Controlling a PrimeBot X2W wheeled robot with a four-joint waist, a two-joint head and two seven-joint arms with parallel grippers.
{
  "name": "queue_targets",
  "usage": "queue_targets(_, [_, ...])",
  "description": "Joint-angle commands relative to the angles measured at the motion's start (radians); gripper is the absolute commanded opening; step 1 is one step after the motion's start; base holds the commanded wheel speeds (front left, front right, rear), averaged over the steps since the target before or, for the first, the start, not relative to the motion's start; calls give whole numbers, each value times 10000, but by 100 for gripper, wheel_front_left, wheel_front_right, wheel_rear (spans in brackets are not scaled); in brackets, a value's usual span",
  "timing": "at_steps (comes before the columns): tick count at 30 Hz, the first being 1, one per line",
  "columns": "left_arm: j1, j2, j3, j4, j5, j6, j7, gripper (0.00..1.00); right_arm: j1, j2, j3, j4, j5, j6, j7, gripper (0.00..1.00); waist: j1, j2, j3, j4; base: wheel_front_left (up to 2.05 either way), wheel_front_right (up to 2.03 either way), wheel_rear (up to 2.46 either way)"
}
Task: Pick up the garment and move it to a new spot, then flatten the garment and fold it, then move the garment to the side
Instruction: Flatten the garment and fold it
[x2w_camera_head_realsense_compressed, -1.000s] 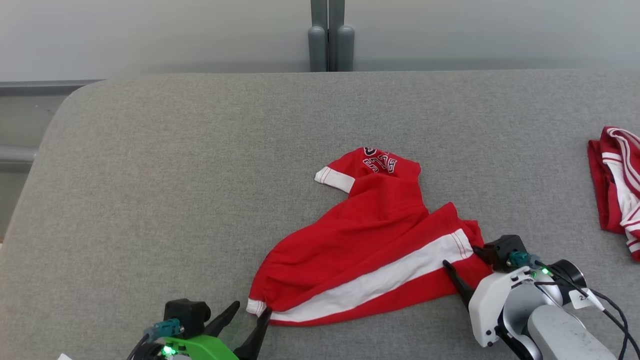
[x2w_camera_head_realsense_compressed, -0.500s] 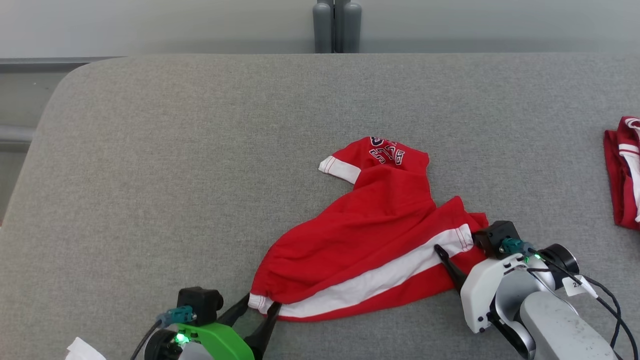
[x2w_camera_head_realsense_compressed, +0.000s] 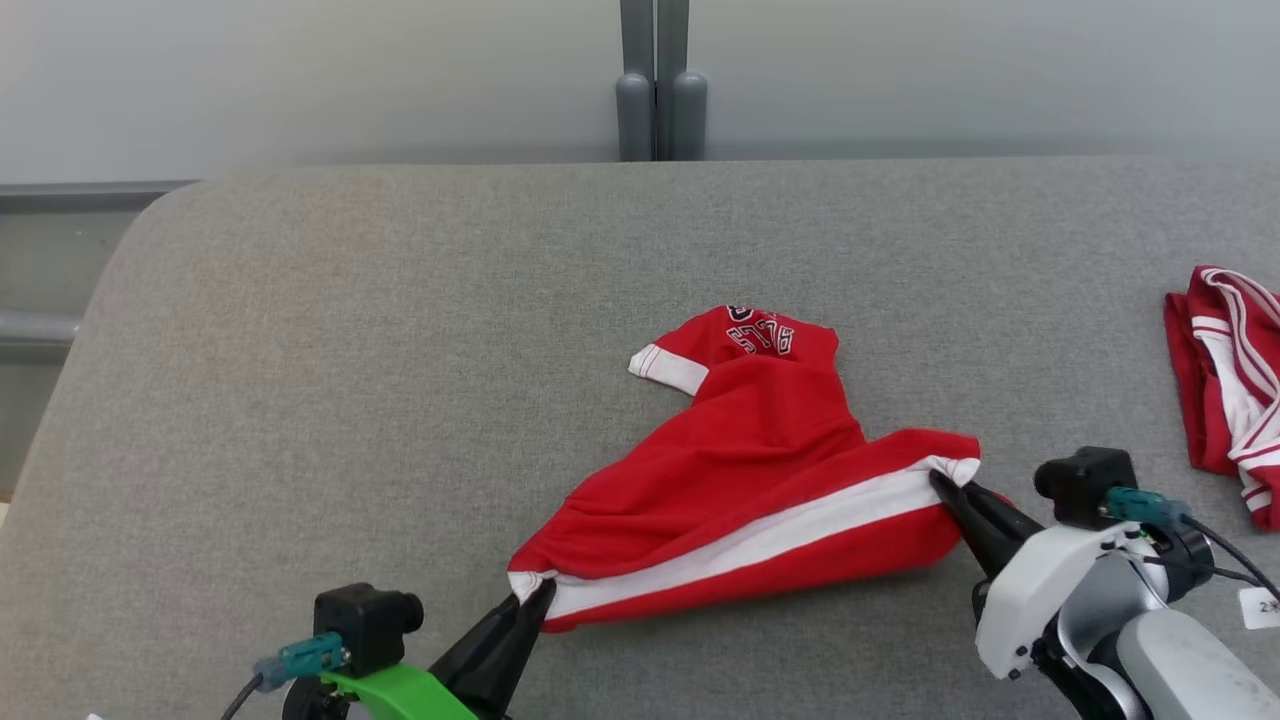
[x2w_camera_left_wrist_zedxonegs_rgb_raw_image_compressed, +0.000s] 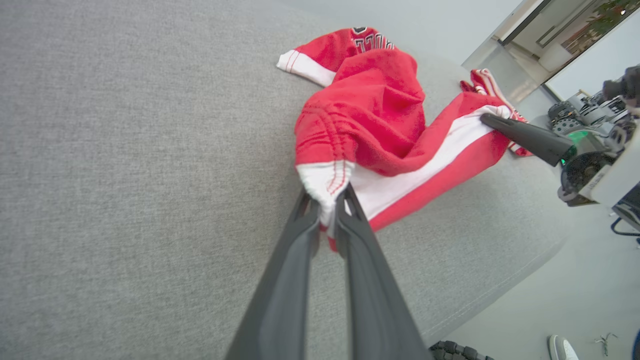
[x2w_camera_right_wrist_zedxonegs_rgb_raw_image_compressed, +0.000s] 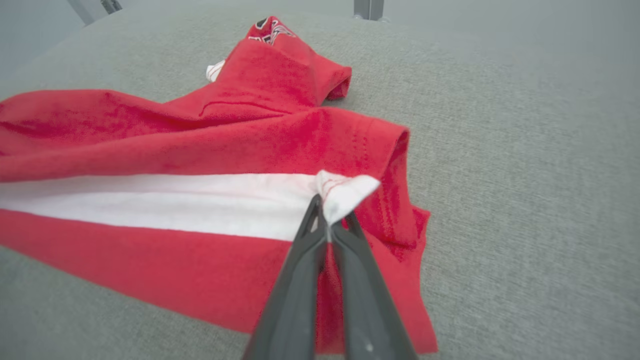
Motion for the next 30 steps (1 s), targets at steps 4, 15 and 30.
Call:
queue_targets(4, [667,250,303,-1747,-340,367,69,0,1063,-410,-882,-1995,1270,-3,296,0,0,0,-543,-307,0,0,0])
queue_targets(15, [-190,649,1064,-5084,-871,748,757,0,1621,-939,-3996,-5852,3397,-7,1547,0,0,0,837,-609,0,0,0])
queue_targets(30, [-13419,-720,2192,1727,1339,832,663,0,-11417,1760,-3947,-1201,-1869,-10,1371,0,0,0,6005,-404,0,0,0])
